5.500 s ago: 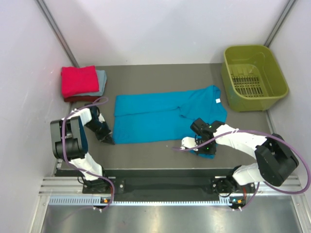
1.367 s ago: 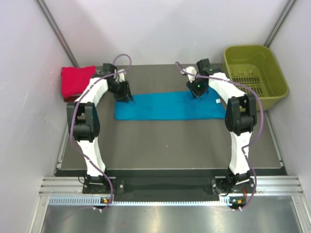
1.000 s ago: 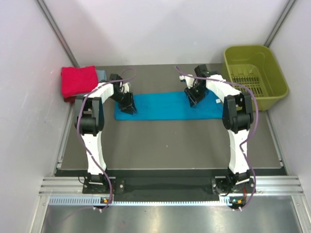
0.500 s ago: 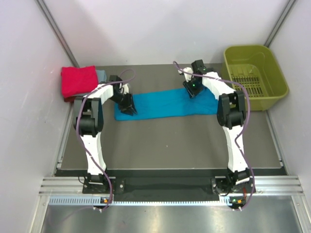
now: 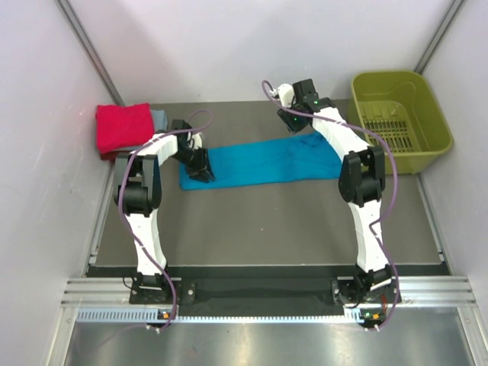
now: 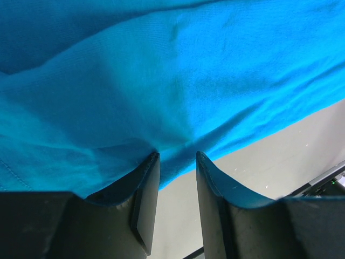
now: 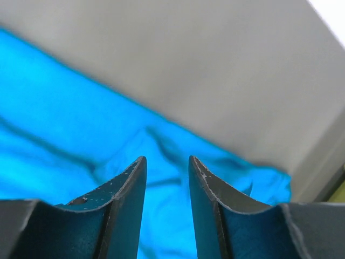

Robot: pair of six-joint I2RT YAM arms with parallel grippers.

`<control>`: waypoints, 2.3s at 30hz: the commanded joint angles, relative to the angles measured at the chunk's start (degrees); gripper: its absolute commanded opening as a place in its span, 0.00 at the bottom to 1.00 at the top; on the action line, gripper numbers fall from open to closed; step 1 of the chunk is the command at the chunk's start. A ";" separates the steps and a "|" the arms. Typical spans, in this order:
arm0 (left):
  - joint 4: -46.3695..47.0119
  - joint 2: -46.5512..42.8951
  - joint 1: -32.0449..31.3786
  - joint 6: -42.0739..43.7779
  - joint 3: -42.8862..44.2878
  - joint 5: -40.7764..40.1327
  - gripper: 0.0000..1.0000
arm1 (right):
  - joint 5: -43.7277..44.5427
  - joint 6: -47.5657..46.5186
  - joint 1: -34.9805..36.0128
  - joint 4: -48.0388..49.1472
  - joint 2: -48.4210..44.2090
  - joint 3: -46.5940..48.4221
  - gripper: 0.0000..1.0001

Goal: Fold and stack the t-shirts
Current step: Fold the tshirt

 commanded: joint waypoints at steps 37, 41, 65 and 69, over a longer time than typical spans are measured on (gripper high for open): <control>-1.25 1.00 0.16 0.14 0.74 -5.12 0.42 | 9.09 -9.61 -3.67 0.81 -4.47 -14.03 0.38; -1.25 1.00 0.16 0.14 0.74 -5.38 0.42 | 9.44 -10.05 -3.58 1.42 -4.12 -14.99 0.38; -1.07 1.18 0.16 -0.03 0.39 -5.29 0.42 | 13.83 -12.68 -2.26 8.46 -2.89 -9.11 0.00; -1.16 1.27 0.16 0.14 0.39 -5.56 0.42 | 14.71 -13.30 -2.00 9.95 -2.45 -7.88 0.00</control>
